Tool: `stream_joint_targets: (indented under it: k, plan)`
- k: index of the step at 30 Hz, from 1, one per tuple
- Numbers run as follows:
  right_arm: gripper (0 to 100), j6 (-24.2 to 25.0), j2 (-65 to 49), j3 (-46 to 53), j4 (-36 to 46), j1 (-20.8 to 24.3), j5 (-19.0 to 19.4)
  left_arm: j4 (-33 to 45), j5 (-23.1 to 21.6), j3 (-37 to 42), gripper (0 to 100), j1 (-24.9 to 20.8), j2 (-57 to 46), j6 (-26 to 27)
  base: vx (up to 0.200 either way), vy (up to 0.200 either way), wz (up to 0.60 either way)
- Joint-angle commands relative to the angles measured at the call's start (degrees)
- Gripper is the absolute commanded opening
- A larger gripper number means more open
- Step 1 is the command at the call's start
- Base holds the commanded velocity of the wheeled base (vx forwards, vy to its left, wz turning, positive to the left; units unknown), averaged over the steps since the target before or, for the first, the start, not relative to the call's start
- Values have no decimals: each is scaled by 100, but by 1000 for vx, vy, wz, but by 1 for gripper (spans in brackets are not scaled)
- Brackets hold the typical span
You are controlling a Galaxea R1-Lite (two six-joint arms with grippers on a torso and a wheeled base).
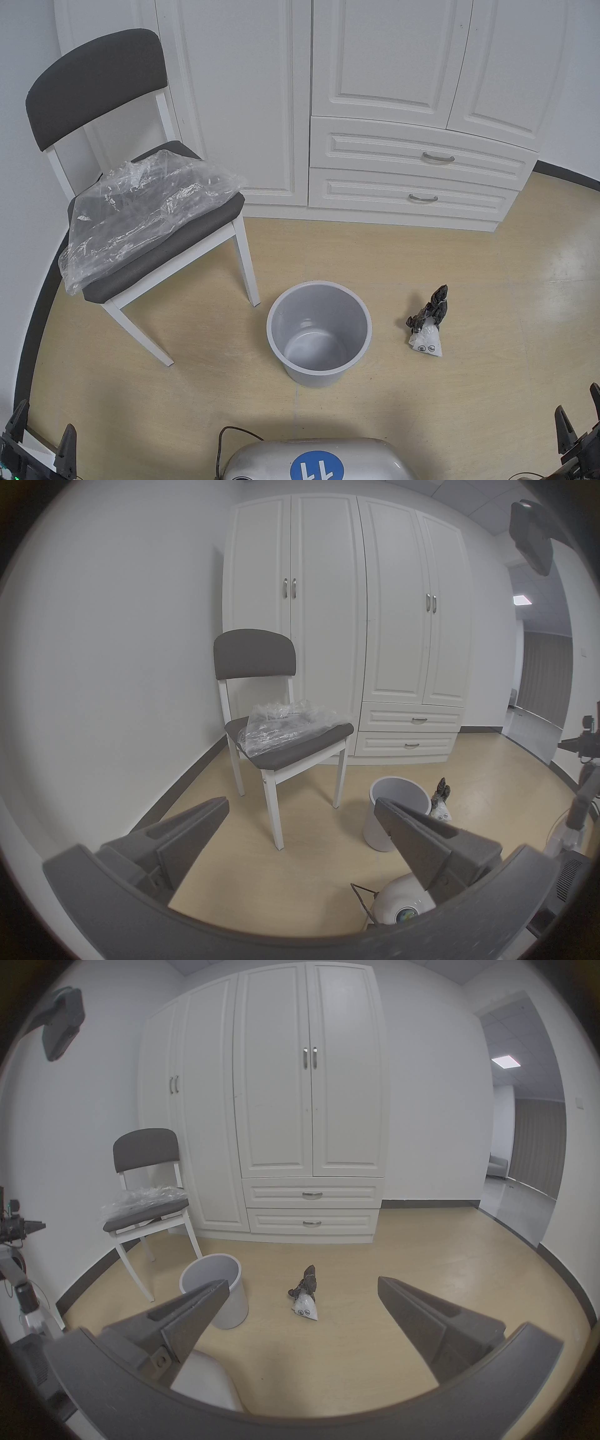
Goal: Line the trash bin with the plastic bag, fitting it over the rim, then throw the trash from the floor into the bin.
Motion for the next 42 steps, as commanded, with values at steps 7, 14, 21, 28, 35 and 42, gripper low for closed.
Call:
stream_joint_targets:
  k: [7, 14, 21, 28, 35, 42]
  plan:
    - [100, 53, -93, 101, -11, 6, 31, 4, -1, 101, 100, 1, -93, 4, 0, 0, 0]
    - [100, 106, -93, 101, -11, 6, 22, 4, 16, 101, 100, 1, -93, -4, 0, 0, 0]
    - [100, 71, -93, 101, -11, -2, -4, 4, -27, 101, 100, 10, -93, 57, 0, 0, 0]
    - [100, -263, -93, 101, -2, -2, 92, -5, -221, 101, 100, 10, -93, 330, 0, 0, 0]
    - [100, -289, -93, 101, -11, -2, 110, -31, -247, 101, 100, 10, -93, 391, 0, 0, 0]
    - [100, 53, -93, 101, -72, -2, 22, -5, -124, 101, 100, 10, -93, 22, 0, 0, 0]
